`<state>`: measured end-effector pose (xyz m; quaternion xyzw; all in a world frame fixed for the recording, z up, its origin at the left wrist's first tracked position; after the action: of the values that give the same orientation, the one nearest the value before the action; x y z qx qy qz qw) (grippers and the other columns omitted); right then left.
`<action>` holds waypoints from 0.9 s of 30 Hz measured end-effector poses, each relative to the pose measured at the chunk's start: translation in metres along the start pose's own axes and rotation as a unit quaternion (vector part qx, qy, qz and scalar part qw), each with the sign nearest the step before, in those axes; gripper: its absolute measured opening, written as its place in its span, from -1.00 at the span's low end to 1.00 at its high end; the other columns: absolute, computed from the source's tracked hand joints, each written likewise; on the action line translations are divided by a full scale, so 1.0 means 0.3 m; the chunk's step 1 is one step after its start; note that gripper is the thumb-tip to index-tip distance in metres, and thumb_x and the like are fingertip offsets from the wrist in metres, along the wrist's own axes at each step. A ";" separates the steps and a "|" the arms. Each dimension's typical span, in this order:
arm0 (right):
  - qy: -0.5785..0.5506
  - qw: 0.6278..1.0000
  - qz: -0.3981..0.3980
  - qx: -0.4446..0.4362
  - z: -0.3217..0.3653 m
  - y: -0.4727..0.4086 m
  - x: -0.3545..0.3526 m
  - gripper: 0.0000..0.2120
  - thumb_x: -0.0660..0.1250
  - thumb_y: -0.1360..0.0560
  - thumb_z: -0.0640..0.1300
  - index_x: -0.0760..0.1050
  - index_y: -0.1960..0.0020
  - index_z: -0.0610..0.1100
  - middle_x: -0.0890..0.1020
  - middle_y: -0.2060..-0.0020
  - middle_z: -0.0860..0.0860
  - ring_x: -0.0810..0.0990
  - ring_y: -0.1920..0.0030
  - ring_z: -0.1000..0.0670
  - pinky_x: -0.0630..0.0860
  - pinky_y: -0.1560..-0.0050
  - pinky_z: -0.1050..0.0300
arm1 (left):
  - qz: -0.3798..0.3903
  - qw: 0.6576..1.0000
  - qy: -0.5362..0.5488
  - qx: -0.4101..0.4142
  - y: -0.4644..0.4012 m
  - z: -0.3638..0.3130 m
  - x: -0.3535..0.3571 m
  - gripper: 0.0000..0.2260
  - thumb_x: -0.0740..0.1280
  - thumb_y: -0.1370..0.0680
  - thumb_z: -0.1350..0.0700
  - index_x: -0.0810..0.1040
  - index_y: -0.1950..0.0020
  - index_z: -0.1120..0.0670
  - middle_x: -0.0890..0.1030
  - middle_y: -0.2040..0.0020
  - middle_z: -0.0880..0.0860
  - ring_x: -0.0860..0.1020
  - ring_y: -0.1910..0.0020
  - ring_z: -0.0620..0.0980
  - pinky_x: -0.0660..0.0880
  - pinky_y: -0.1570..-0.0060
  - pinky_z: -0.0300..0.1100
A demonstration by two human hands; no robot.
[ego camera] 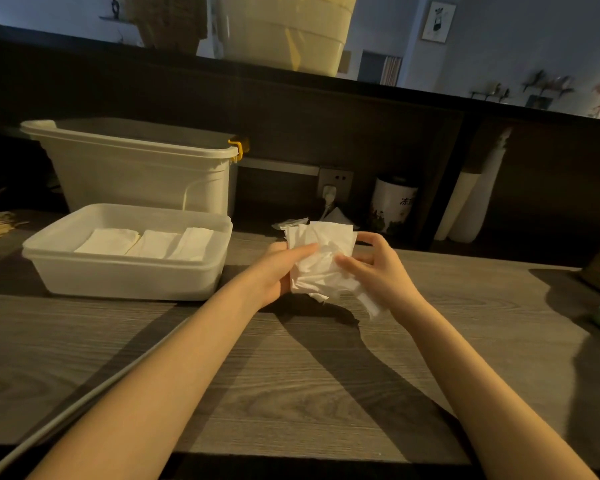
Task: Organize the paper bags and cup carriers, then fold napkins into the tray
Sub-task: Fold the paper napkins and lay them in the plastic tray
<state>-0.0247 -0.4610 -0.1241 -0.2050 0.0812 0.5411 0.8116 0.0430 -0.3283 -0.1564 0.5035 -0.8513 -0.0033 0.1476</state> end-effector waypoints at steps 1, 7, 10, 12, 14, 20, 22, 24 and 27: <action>0.016 1.000 -0.004 -0.015 0.009 0.000 -0.004 -0.48 0.39 -0.46 -0.08 0.27 -0.35 0.00 0.59 0.02 0.01 0.62 0.10 0.12 0.57 0.29 0.27 | -0.009 1.000 -0.004 0.004 -0.001 0.000 -0.007 -0.69 0.32 -0.53 0.17 0.42 -0.27 0.14 0.60 0.01 0.09 0.61 0.08 0.03 0.58 0.19 -0.11; 0.170 0.977 0.030 -0.128 0.069 -0.004 0.002 -0.77 0.30 -0.49 0.03 0.50 -0.14 0.10 0.50 -0.04 0.12 0.52 -0.09 0.04 0.51 -0.11 0.02 | -0.035 0.999 0.006 0.018 -0.010 -0.002 -0.023 -0.69 0.30 -0.55 0.19 0.40 -0.28 0.13 0.57 0.02 0.07 0.58 0.08 0.03 0.57 0.22 -0.10; 0.173 0.978 0.063 -0.096 0.043 -0.005 0.019 -0.76 0.17 -0.54 0.11 0.58 0.13 0.09 0.53 0.01 0.03 0.51 -0.03 0.00 0.46 -0.17 -0.03 | -0.048 0.998 0.016 0.021 -0.010 -0.004 -0.031 -0.69 0.30 -0.55 0.17 0.40 -0.28 0.12 0.56 0.03 0.06 0.57 0.08 0.01 0.56 0.22 -0.11; 0.152 0.984 0.048 -0.077 0.038 -0.005 0.006 -0.64 0.12 -0.56 0.13 0.59 0.25 0.05 0.55 0.05 -0.01 0.51 0.01 0.00 0.44 -0.13 0.01 | -0.052 0.998 0.036 0.015 -0.012 -0.004 -0.036 -0.68 0.31 -0.55 0.17 0.39 -0.29 0.11 0.55 0.00 0.07 0.56 0.07 0.02 0.56 0.22 -0.10; 0.132 0.988 0.012 -0.078 0.043 -0.012 -0.022 -0.68 0.14 -0.57 0.11 0.58 0.21 0.03 0.59 0.09 -0.01 0.54 0.05 -0.02 0.46 -0.03 0.04 | -0.048 0.997 0.051 0.011 -0.014 -0.005 -0.037 -0.66 0.31 -0.55 0.18 0.38 -0.31 0.11 0.55 -0.04 0.09 0.56 0.04 0.04 0.57 0.20 -0.08; 0.104 0.990 0.022 -0.095 0.051 -0.012 -0.015 -0.78 0.16 -0.59 0.00 0.53 -0.13 0.03 0.56 0.09 0.14 0.55 0.11 0.07 0.46 0.17 0.26 | -0.028 0.999 0.040 0.006 -0.011 -0.004 -0.018 -0.70 0.29 -0.55 0.19 0.38 -0.27 0.10 0.54 0.01 0.06 0.56 0.05 0.03 0.55 0.16 -0.09; 0.104 0.990 0.052 -0.074 0.040 -0.008 0.005 -0.76 0.14 -0.59 0.04 0.57 0.02 0.03 0.59 0.12 0.13 0.55 0.12 0.04 0.47 0.11 0.19 | -0.025 0.999 0.030 0.006 -0.012 -0.004 -0.019 -0.70 0.28 -0.56 0.18 0.38 -0.28 0.09 0.54 -0.01 0.06 0.56 0.02 0.03 0.56 0.12 -0.07; 0.114 0.990 0.057 -0.057 0.033 -0.007 0.004 -0.64 0.11 -0.59 0.09 0.60 0.20 0.00 0.60 0.18 0.10 0.54 0.12 0.06 0.44 0.01 0.12 | -0.021 0.999 0.025 0.005 -0.013 -0.003 -0.022 -0.69 0.27 -0.57 0.16 0.36 -0.31 0.07 0.54 -0.02 0.05 0.56 0.02 0.02 0.57 0.15 -0.09; 0.102 0.992 0.034 -0.060 0.045 -0.007 -0.018 -0.64 0.11 -0.60 0.06 0.60 0.18 -0.05 0.59 0.19 0.07 0.51 0.15 0.08 0.41 0.08 0.15 | -0.022 1.000 0.020 0.008 -0.014 -0.003 -0.028 -0.67 0.27 -0.57 0.16 0.34 -0.33 0.07 0.53 0.01 0.03 0.55 0.07 -0.01 0.55 0.22 -0.13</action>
<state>-0.0260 -0.4606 -0.1096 -0.3049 0.1382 0.5482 0.7664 0.0507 -0.3229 -0.1583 0.5231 -0.8370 0.0101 0.1605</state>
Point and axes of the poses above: each hand's wrist, its own y-axis away from the middle knuckle, its own x-axis out of the palm, z = x × y, the point moved 8 cm from there along -y, towards the middle knuckle
